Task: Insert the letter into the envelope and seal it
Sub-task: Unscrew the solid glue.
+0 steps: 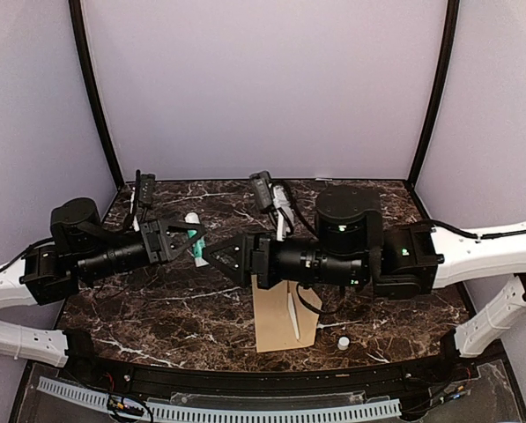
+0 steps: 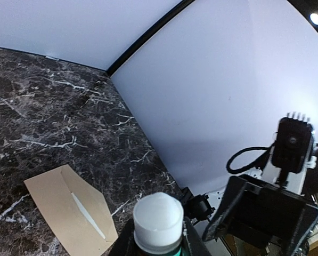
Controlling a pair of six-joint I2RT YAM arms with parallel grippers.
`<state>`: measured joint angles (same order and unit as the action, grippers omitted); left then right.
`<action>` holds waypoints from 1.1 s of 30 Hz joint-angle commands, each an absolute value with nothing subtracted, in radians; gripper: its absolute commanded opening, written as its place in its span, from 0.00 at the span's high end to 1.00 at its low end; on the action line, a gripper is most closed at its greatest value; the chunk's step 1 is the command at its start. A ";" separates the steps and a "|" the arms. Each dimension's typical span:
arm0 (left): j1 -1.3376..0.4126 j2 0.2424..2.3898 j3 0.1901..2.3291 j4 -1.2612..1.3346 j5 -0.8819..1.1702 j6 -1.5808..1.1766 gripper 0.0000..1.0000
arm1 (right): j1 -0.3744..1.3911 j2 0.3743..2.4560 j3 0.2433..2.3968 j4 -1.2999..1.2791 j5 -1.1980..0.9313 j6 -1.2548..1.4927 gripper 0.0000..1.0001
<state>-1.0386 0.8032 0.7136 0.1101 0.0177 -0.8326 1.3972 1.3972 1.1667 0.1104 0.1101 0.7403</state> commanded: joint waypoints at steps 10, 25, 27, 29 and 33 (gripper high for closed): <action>-1.040 0.814 0.701 -0.003 -0.110 -0.944 1.00 | 1.474 1.676 1.530 -0.374 0.428 0.719 0.37; -1.040 0.838 0.698 0.060 -0.057 -0.940 1.00 | 1.471 1.726 1.570 -0.360 0.405 0.705 0.57; -1.040 0.837 0.696 0.066 -0.053 -0.939 1.00 | 1.469 1.731 1.575 -0.359 0.406 0.705 0.58; -1.040 0.837 0.695 0.069 -0.051 -0.938 1.00 | 1.465 1.736 1.579 -0.359 0.409 0.704 0.59; -1.040 0.840 0.696 0.079 -0.038 -0.928 1.00 | 1.452 1.746 1.583 -0.347 0.402 0.699 0.63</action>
